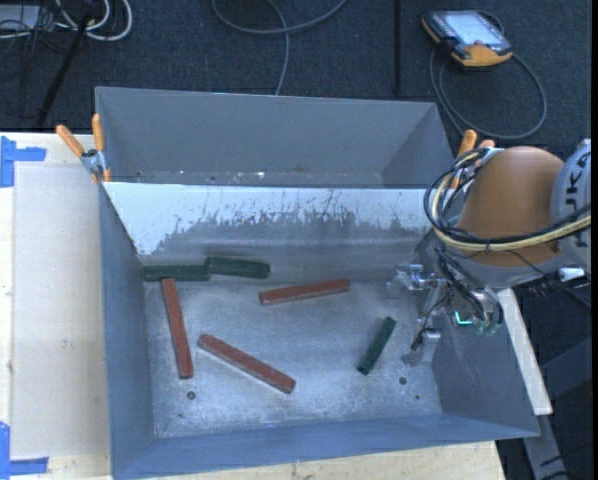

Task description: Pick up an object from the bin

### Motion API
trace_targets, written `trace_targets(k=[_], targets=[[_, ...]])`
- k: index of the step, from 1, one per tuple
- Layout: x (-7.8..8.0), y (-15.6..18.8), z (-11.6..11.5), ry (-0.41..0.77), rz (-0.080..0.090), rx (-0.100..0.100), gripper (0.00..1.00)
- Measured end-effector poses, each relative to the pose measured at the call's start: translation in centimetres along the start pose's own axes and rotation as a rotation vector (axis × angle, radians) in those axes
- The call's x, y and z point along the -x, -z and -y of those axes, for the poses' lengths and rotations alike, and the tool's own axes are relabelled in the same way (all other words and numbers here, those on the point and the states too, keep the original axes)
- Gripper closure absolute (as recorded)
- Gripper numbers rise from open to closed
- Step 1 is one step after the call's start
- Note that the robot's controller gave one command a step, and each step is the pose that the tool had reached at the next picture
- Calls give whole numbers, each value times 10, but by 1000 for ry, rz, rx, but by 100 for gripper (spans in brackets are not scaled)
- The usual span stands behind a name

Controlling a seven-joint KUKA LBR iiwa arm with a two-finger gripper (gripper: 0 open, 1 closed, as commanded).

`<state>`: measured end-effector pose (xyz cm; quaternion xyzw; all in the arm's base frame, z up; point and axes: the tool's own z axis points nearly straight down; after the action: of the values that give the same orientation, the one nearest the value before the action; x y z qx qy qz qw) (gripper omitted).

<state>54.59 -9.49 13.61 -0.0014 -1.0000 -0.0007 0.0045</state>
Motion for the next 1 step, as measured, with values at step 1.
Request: trace_targets(k=[1], targets=[[2, 4, 0, 3, 7, -1, 0]])
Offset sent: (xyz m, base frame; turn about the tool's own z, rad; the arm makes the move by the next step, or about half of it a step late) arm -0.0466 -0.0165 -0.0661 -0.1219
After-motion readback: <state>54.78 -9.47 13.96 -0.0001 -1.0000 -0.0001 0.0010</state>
